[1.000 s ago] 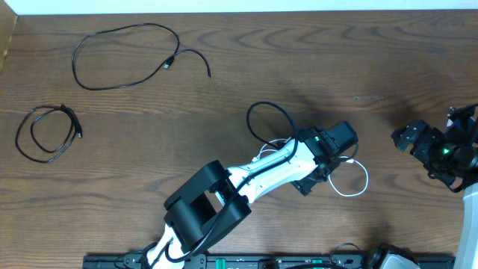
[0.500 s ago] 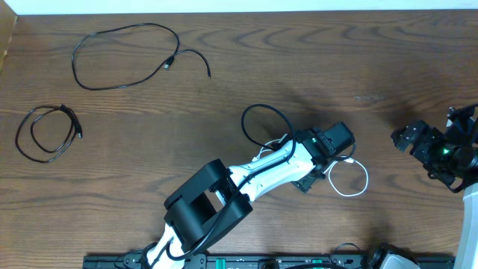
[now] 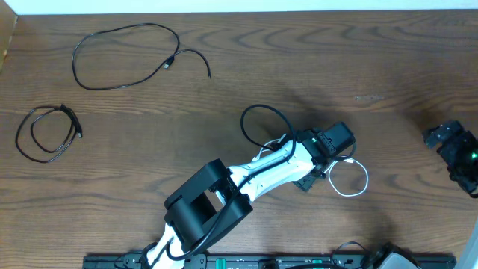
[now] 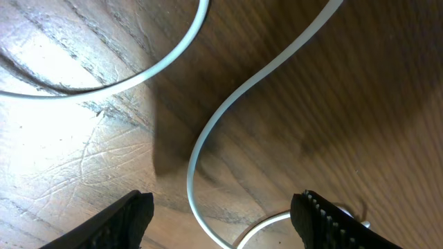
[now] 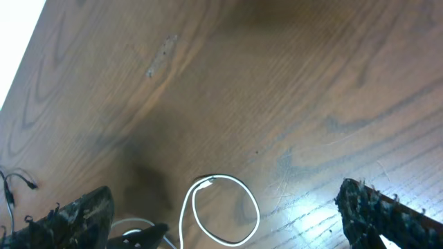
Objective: Untangle cables
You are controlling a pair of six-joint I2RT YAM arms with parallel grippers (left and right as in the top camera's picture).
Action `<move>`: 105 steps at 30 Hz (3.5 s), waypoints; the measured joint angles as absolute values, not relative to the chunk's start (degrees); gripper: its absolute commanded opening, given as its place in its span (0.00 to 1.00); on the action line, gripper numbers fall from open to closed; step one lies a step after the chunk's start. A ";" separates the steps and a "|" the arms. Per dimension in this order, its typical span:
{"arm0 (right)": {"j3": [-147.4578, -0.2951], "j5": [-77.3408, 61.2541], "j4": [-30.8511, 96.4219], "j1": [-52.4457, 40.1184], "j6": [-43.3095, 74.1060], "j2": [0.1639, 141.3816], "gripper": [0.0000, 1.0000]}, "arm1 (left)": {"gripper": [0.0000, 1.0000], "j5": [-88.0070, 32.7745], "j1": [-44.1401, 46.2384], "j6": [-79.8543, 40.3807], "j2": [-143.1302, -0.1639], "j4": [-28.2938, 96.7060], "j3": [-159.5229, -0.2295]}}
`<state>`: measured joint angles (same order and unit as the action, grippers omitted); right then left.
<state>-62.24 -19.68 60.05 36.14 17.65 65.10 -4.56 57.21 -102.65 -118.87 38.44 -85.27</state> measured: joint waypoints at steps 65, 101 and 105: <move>-62.19 -19.68 63.59 36.16 17.82 65.10 0.99 | 0.08 7.75 -0.86 -43.62 -61.04 49.17 -84.14; -62.17 -19.70 63.64 36.16 17.82 65.10 0.99 | 0.07 2.13 -31.53 -42.92 -81.58 53.19 -84.12; -62.17 -19.70 63.61 36.16 17.82 65.10 0.99 | 0.07 3.64 -29.36 -41.71 -81.73 58.39 -84.14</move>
<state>-62.17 -19.70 63.61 36.16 17.82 65.10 3.64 -29.36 -41.71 -81.73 58.39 -84.14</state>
